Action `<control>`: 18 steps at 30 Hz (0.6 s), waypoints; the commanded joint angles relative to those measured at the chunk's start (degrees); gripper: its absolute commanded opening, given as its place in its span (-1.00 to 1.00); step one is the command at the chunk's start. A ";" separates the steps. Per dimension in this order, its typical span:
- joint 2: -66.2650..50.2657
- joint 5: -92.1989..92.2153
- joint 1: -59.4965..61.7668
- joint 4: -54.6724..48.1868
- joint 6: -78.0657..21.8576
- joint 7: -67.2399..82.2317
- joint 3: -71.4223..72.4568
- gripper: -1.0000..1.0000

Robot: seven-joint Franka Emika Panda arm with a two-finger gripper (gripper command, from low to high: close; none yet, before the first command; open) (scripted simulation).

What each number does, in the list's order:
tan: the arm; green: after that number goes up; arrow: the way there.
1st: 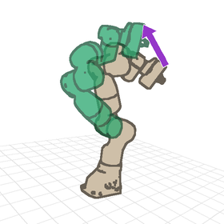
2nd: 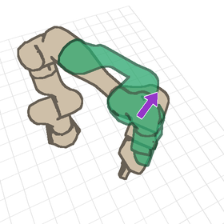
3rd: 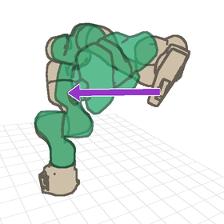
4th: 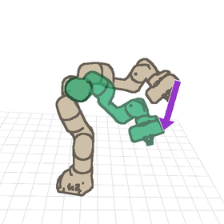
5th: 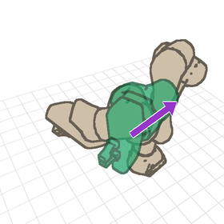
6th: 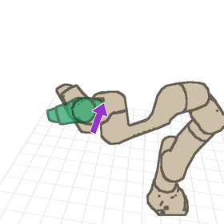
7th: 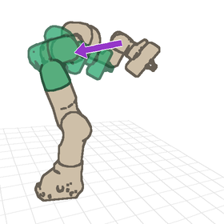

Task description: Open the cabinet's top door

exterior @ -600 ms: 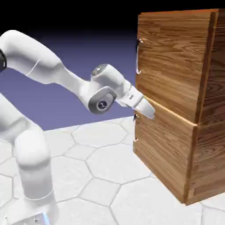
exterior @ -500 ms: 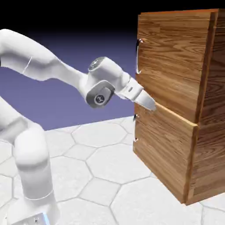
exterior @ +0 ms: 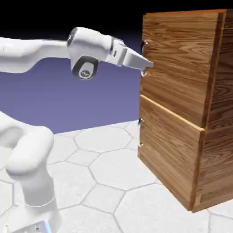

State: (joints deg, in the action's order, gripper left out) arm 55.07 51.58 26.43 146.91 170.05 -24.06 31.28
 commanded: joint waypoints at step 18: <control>19.49 44.86 23.58 -12.25 -3.44 16.00 27.20 0.00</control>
State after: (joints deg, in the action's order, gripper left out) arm 74.56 96.44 50.01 134.66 166.62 -8.05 58.48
